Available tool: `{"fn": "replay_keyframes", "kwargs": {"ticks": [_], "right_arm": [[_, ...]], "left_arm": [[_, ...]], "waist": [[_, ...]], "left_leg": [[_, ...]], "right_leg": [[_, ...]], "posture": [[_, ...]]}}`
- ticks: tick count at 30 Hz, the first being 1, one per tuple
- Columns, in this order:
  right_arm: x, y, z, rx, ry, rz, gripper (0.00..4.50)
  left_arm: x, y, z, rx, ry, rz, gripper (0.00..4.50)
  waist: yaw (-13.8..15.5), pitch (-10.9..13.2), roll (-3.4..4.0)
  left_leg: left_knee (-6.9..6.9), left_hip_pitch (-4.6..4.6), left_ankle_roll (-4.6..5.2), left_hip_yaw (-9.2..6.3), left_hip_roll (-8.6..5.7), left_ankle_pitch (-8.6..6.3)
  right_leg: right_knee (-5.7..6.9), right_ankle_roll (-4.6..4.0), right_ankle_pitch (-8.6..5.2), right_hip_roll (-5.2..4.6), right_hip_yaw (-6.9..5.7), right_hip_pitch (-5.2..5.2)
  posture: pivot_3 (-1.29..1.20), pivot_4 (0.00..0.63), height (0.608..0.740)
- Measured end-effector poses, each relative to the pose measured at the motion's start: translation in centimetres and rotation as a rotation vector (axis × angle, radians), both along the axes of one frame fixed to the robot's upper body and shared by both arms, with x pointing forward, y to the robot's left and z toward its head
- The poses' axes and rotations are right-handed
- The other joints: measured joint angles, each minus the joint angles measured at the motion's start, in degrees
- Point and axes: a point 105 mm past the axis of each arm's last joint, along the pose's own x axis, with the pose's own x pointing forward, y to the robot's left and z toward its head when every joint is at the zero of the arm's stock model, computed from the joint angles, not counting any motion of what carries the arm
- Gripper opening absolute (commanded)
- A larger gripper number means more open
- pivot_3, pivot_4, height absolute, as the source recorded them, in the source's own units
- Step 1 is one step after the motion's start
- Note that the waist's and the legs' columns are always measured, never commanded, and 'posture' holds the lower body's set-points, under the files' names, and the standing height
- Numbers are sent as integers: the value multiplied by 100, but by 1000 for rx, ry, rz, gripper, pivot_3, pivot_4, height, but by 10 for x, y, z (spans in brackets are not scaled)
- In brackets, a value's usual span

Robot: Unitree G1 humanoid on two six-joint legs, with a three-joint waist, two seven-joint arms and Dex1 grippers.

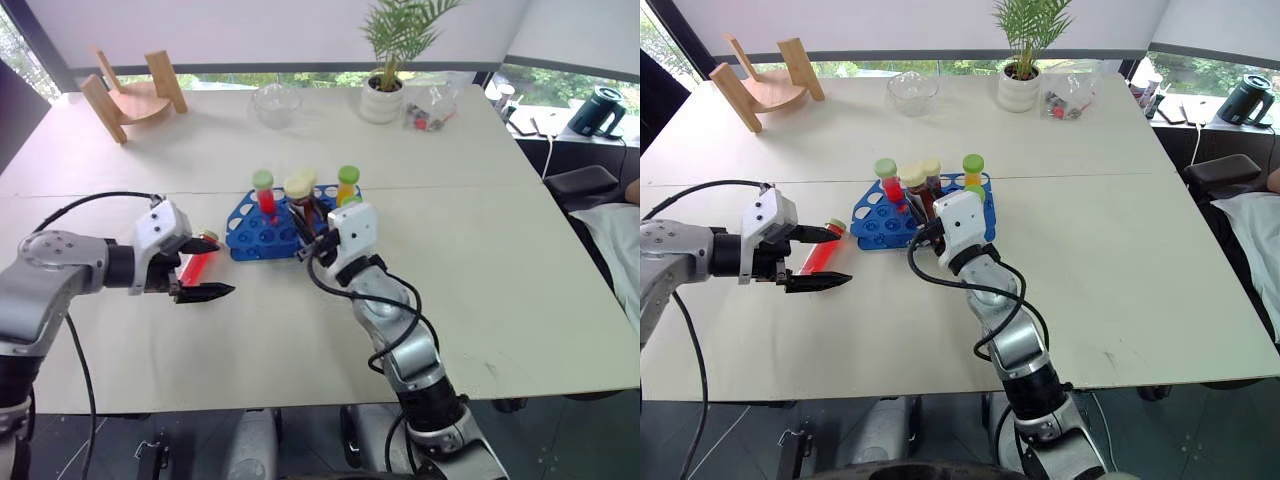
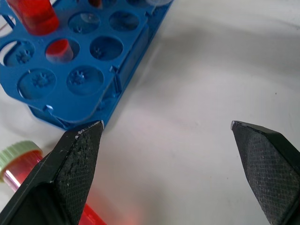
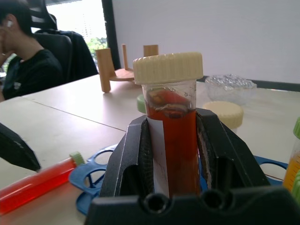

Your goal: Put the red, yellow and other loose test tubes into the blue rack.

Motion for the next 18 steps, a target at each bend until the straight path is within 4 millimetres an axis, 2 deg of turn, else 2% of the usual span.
{"fn": "replay_keyframes", "kwargs": {"ticks": [4,12,18], "right_arm": [[9,0,-5,2,-3,-12,874],[21,5,-12,-1,-6,-4,874],[20,9,-14,6,-9,11,874]], "left_arm": [[6,-2,7,-9,-26,0,4500],[8,-4,1,-11,-4,-5,4500],[8,-2,0,-9,-2,2,4500]], "waist": [[-3,0,0],[-10,0,0],[-14,0,0]], "left_leg": [[-1,0,0,0,0,0],[-2,0,0,-1,0,0],[-1,1,0,-1,1,0]], "right_leg": [[0,0,0,0,0,0],[0,0,0,0,0,0],[0,0,0,1,0,0]], "posture": [[0,150,740],[0,150,740],[0,150,740]]}}
